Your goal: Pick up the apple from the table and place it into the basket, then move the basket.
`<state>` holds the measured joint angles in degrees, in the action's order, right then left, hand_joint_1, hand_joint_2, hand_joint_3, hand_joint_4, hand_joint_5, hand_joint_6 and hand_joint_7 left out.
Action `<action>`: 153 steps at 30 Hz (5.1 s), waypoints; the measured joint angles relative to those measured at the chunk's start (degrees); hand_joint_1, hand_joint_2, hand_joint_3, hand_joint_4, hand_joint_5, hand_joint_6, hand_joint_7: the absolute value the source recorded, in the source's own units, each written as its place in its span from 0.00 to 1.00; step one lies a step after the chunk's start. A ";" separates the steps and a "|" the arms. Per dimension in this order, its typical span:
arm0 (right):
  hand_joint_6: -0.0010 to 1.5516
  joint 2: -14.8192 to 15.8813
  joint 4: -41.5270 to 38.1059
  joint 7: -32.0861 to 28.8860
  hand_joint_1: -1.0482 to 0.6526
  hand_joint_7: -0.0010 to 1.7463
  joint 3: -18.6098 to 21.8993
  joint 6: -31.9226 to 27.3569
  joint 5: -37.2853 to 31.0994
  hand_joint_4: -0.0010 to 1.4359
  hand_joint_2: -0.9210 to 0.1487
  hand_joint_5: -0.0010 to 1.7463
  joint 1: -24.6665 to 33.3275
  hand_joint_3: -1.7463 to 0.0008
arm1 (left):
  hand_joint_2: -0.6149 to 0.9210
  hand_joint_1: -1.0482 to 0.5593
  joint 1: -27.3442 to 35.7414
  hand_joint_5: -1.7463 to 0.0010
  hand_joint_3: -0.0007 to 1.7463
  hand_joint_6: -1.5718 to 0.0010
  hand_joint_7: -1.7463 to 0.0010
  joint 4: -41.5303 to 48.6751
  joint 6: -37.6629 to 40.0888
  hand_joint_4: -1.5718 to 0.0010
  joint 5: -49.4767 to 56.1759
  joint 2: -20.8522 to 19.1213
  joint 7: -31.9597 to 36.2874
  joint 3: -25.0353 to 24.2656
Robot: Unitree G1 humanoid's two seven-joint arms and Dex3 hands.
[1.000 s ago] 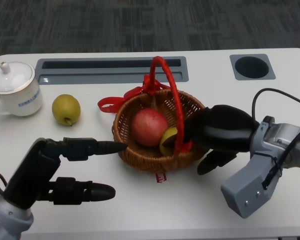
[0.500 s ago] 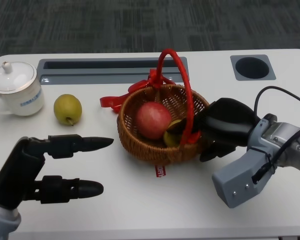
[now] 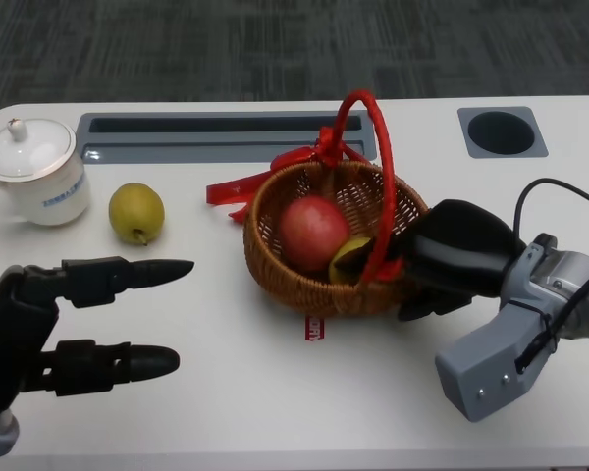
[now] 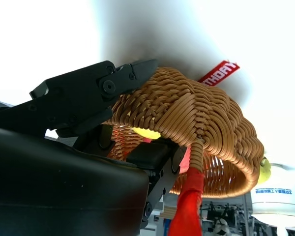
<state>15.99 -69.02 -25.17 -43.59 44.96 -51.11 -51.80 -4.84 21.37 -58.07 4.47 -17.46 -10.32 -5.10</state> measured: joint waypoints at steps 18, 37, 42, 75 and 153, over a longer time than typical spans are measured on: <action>0.63 0.20 -5.73 8.97 0.47 0.00 3.00 -11.26 4.05 0.82 0.04 0.14 -3.58 0.98 | 0.86 0.35 0.26 0.99 0.00 0.39 0.99 0.69 -1.96 0.34 0.56 0.11 1.46 -1.46; 0.65 -1.78 -9.93 18.26 0.44 0.00 12.97 -31.57 10.59 0.75 0.02 0.03 -6.96 0.99 | 0.83 0.39 12.16 1.00 0.00 0.38 1.00 -8.96 -2.61 0.34 -2.25 -1.03 0.22 -0.32; 0.64 -1.88 -10.16 19.57 0.45 0.01 16.87 -34.72 12.97 0.74 0.02 0.01 -6.96 1.00 | 0.84 0.38 14.71 0.99 0.00 0.38 1.00 -10.18 -4.24 0.34 -3.61 -2.47 -0.75 -0.33; 0.15 2.64 -10.29 21.86 0.03 0.01 22.86 -29.27 14.90 0.22 0.10 0.00 -6.96 1.00 | 0.84 0.37 12.25 1.00 0.00 0.39 1.00 -9.85 -3.91 0.33 -3.60 -2.16 -2.21 1.47; 0.43 -8.24 27.58 32.17 0.31 0.02 31.45 19.44 41.55 0.48 0.12 0.01 34.26 1.00 | 0.84 0.32 1.88 1.00 0.00 0.39 1.00 -0.53 -2.98 0.33 -6.75 -1.04 -5.04 4.73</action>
<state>7.74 -41.44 7.00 -12.14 64.40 -9.55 -17.53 -2.96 20.85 -61.05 -2.28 -18.50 -15.36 -0.37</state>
